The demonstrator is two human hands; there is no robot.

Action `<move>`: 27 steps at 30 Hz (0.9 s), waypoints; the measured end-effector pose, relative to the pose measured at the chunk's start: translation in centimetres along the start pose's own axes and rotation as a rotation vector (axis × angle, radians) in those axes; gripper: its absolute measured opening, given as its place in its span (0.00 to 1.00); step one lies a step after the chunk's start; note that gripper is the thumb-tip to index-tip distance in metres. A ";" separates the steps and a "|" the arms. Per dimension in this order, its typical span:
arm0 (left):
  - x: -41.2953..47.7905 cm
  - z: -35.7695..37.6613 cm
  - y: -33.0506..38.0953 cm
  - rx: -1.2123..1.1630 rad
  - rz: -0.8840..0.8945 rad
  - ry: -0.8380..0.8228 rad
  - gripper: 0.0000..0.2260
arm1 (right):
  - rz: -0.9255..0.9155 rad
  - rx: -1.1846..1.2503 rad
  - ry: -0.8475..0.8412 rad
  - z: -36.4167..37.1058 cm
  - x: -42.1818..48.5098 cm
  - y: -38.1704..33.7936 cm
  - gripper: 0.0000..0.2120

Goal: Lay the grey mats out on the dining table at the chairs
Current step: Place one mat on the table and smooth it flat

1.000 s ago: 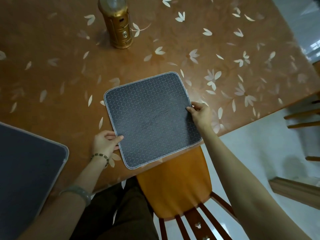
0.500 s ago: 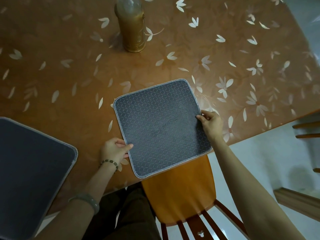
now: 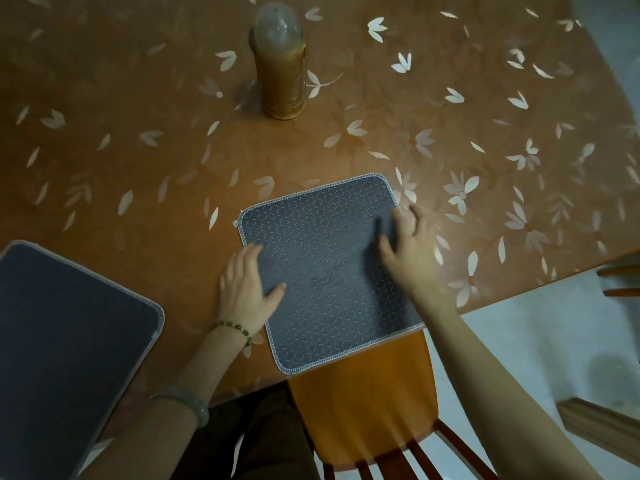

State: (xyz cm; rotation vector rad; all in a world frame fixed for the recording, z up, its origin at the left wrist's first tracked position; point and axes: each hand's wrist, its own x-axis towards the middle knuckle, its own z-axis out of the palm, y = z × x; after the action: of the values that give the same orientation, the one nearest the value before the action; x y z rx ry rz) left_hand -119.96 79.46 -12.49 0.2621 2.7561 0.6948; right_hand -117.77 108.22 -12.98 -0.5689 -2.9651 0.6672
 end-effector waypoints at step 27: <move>10.6 3.6 1.6 0.474 0.159 -0.075 0.31 | -0.295 -0.268 -0.319 7.2 7.0 -6.8 0.30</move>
State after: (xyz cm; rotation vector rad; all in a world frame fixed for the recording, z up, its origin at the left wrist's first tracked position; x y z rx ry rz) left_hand -128.62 84.98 -17.19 0.5960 2.8102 0.0498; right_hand -127.50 102.17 -16.90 -0.0249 -3.3628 0.3648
